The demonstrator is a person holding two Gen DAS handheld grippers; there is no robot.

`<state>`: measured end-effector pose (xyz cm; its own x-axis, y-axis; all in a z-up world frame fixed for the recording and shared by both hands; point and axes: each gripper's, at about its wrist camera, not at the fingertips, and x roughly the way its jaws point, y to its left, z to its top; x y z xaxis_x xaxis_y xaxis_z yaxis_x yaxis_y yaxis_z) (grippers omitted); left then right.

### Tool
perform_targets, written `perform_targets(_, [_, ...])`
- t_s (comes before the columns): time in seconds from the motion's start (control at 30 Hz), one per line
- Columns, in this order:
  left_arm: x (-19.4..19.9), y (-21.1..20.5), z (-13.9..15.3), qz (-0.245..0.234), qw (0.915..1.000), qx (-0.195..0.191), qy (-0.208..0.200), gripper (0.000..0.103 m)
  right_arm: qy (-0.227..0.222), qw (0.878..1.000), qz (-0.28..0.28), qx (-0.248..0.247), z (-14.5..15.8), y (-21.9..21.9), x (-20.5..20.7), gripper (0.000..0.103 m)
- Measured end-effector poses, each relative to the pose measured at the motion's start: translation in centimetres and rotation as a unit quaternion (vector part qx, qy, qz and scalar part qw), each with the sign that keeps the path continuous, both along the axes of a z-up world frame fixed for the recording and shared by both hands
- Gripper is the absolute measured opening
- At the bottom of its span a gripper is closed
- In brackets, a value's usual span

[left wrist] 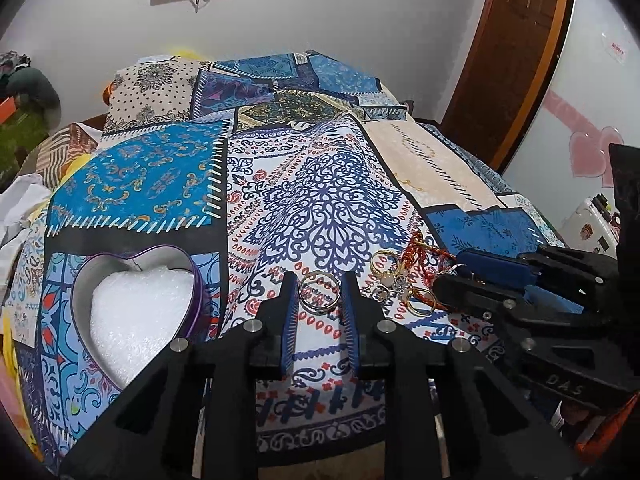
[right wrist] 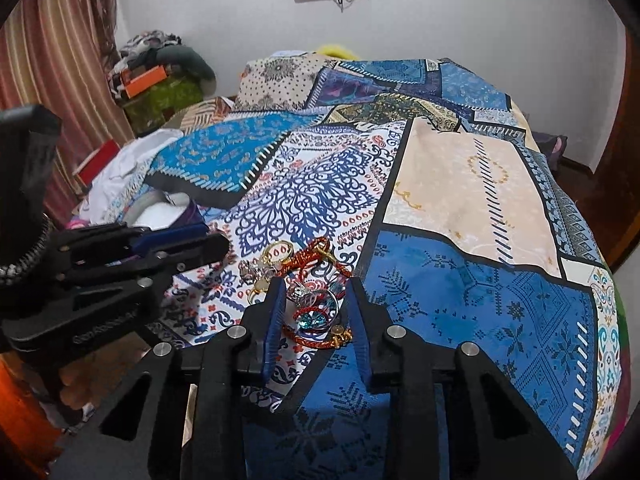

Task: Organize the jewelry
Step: 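Grasp a silver ring with the left gripper while the right gripper grasps a red-gold bracelet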

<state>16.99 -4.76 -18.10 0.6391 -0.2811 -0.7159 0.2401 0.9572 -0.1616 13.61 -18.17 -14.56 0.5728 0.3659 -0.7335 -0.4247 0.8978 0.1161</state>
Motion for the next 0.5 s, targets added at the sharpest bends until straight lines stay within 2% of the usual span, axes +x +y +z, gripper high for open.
perform_targets(0.17, [-0.1, 0.4, 0.3, 0.004, 1.0000, -0.005, -0.004, 0.021, -0.004, 1.000, -0.002, -0.016, -0.1, 0.1, 0.0, 0.020])
perform_targets(0.23, [-0.3, 0.5, 0.5, 0.004, 1.0000, -0.006, -0.006, 0.021, -0.003, 1.000, -0.004, -0.013, 0.1, 0.0, -0.1, 0.013])
perform_targets(0.5, [-1.7, 1.1, 1.7, 0.009, 0.9997, -0.010, -0.021, 0.021, -0.025, 1.000, -0.007, -0.011, 1.7, 0.4, -0.8, 0.008])
